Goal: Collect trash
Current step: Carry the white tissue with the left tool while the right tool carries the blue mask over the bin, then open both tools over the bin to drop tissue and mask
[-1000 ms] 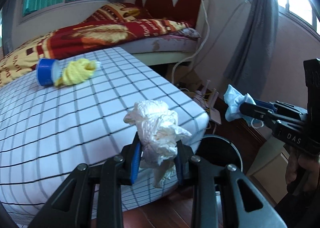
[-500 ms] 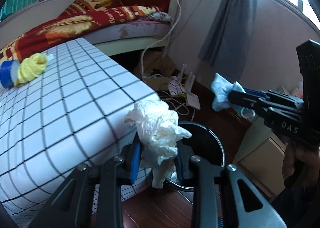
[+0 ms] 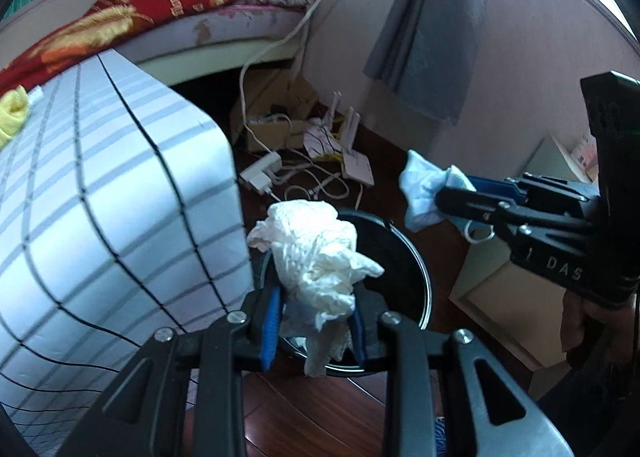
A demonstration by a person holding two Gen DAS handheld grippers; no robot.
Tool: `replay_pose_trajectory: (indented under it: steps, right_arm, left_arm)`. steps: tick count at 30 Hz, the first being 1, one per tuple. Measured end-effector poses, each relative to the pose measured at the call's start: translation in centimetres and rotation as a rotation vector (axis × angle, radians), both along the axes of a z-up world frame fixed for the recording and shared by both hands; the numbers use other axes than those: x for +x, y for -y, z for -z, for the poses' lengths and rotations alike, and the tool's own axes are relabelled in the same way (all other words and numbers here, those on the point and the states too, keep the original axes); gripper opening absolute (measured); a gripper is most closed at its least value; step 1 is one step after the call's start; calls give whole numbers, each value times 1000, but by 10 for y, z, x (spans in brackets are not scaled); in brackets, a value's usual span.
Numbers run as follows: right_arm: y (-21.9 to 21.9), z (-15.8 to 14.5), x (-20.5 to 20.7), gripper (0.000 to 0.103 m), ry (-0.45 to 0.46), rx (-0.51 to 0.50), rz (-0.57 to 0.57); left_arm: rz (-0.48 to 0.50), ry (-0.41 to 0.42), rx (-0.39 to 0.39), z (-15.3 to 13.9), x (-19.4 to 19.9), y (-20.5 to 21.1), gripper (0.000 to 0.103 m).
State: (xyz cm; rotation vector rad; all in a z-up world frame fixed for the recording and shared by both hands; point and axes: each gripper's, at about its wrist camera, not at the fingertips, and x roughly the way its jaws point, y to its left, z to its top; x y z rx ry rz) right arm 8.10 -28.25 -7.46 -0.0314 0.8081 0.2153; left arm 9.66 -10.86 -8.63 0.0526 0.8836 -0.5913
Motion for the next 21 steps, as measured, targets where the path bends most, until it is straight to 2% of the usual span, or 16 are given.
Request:
replay_pose_trajectory:
  steps: [6,12,21]
  right_arm:
    - [11,33,3,24,-82,-13,3]
    - [23,80,9,24,-208,-6,7]
    - [18,109,21,24,-279,3,-39]
  left_arm:
    - [29,-58,4,24,5,16,31]
    - [64,-124,29,50,13,32,30]
    - [106,-212,37,72,15,45,32]
